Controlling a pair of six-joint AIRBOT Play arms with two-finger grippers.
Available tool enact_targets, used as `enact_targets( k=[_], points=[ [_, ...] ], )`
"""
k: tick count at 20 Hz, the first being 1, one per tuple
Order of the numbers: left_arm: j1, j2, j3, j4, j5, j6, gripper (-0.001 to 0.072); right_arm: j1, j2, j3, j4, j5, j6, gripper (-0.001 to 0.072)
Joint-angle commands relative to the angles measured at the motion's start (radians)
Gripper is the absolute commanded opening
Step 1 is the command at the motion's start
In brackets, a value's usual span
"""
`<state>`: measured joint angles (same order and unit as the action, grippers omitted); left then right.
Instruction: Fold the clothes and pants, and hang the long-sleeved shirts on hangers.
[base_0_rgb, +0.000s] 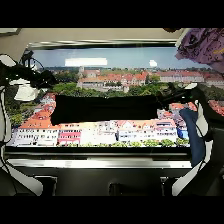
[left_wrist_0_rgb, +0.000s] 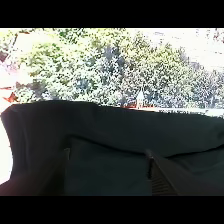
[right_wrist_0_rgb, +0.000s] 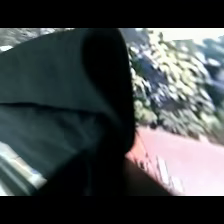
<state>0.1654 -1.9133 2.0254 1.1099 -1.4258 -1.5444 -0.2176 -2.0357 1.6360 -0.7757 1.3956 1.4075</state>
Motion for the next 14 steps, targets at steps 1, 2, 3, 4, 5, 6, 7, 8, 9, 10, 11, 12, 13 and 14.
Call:
enact_targets(
  k=[1,2,3,4,5,6,7,8,9,10,11,12,13,14],
  points=[
    [-0.012,-0.001,0.000,-0.024,0.000,-0.001,0.0385,0.037,0.027,0.002,0.021,0.003,0.012,0.0034],
    [-0.023,-0.003,0.000,-0.048,0.000,0.000,0.0100,0.034,0.060,0.002,0.000,0.000,0.034,0.0034],
    [-0.040,-0.008,0.000,-0.069,0.003,-0.006,0.0024,0.034,0.103,0.002,-0.060,-0.003,0.075,0.0034],
    [-0.068,-0.015,0.000,-0.074,0.003,-0.034,0.0024,0.036,0.154,0.002,-0.134,0.008,0.119,0.0034],
    [-0.103,-0.026,0.000,-0.074,0.004,-0.064,0.0024,0.036,0.211,0.002,-0.196,0.033,0.150,0.0033],
    [-0.141,-0.040,0.000,-0.075,0.006,-0.085,0.0024,0.035,0.265,0.002,-0.249,0.055,0.186,0.0033],
    [-0.189,-0.054,-0.004,-0.075,0.021,-0.101,0.0024,0.035,0.322,0.002,-0.317,0.066,0.229,0.0033],
    [-0.238,-0.066,-0.010,-0.079,0.043,-0.114,0.0024,0.035,0.372,0.002,-0.382,0.070,0.262,0.0033],
    [-0.292,-0.080,-0.016,-0.095,0.079,-0.127,0.0024,0.035,0.420,0.002,-0.436,0.071,0.289,0.0033],
    [-0.344,-0.093,-0.016,-0.126,0.119,-0.135,0.0024,0.035,0.460,0.002,-0.480,0.074,0.312,0.0033],
    [-0.395,-0.107,-0.016,-0.170,0.165,-0.140,0.0024,0.035,0.497,0.003,-0.513,0.080,0.330,0.0033],
    [-0.449,-0.123,-0.016,-0.222,0.220,-0.148,0.0023,0.035,0.526,0.007,-0.534,0.092,0.336,0.0033],
    [-0.500,-0.138,-0.016,-0.266,0.272,-0.163,0.0024,0.035,0.543,0.019,-0.555,0.114,0.338,0.0033],
    [-0.553,-0.155,-0.016,-0.310,0.328,-0.177,0.0023,0.035,0.554,0.037,-0.570,0.142,0.347,0.0033]
  ],
)
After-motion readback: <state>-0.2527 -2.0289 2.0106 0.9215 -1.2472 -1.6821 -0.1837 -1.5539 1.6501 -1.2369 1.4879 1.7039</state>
